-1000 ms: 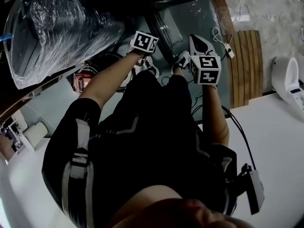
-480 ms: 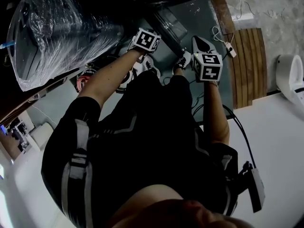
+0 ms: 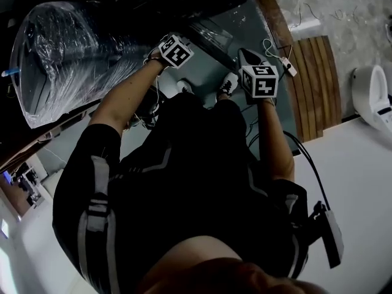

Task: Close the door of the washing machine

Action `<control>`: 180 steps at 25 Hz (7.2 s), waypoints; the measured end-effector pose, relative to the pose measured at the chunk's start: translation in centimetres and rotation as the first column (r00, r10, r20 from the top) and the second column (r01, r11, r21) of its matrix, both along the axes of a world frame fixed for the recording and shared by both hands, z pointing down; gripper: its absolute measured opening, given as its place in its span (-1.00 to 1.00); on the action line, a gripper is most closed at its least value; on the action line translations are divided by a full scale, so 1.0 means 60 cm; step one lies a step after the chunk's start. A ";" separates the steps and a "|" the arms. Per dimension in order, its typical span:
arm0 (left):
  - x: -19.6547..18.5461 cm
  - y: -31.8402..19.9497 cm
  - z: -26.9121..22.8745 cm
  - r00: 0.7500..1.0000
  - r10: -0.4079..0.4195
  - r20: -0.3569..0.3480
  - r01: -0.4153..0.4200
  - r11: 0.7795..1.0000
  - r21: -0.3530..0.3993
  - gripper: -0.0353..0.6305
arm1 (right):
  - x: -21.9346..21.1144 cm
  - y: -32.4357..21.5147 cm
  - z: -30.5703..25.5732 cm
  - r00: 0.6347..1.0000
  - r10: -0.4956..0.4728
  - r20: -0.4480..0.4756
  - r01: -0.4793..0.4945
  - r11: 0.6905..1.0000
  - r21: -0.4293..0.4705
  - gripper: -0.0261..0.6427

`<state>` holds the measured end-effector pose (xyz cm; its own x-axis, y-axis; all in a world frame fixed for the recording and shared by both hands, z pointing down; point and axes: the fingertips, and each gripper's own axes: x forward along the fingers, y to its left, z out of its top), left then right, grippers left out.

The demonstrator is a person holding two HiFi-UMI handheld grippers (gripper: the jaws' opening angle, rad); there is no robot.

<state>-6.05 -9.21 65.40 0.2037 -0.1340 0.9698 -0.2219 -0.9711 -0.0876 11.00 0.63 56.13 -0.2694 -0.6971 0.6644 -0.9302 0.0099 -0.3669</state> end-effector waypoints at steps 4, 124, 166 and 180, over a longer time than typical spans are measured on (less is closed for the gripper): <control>0.031 -0.021 0.005 0.988 0.152 0.028 -0.154 0.987 0.055 -0.45 | 0.028 0.005 0.014 1.000 -0.007 0.005 0.007 1.000 -0.015 -0.91; 0.211 -0.359 0.006 0.992 0.001 -0.125 0.014 0.993 0.116 -0.61 | 0.206 -0.533 0.302 1.000 0.013 -0.015 -0.013 1.000 0.017 -0.90; 0.116 -0.251 -0.433 0.700 -0.269 -0.662 0.501 0.845 0.187 -0.73 | 0.188 -0.312 -0.229 0.989 -0.020 -0.148 0.068 0.944 0.323 -0.91; 0.009 -0.188 -0.608 0.466 -0.268 -0.843 0.591 0.804 0.071 -0.88 | 0.107 -0.280 -0.399 0.981 -0.075 -0.177 0.143 0.900 0.411 -0.91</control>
<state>-5.51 -20.51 28.95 0.6544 -0.6776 0.3356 -0.7348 -0.6745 0.0710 17.41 -16.15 32.21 -0.2789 -0.8921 0.3555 -0.9585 0.2361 -0.1596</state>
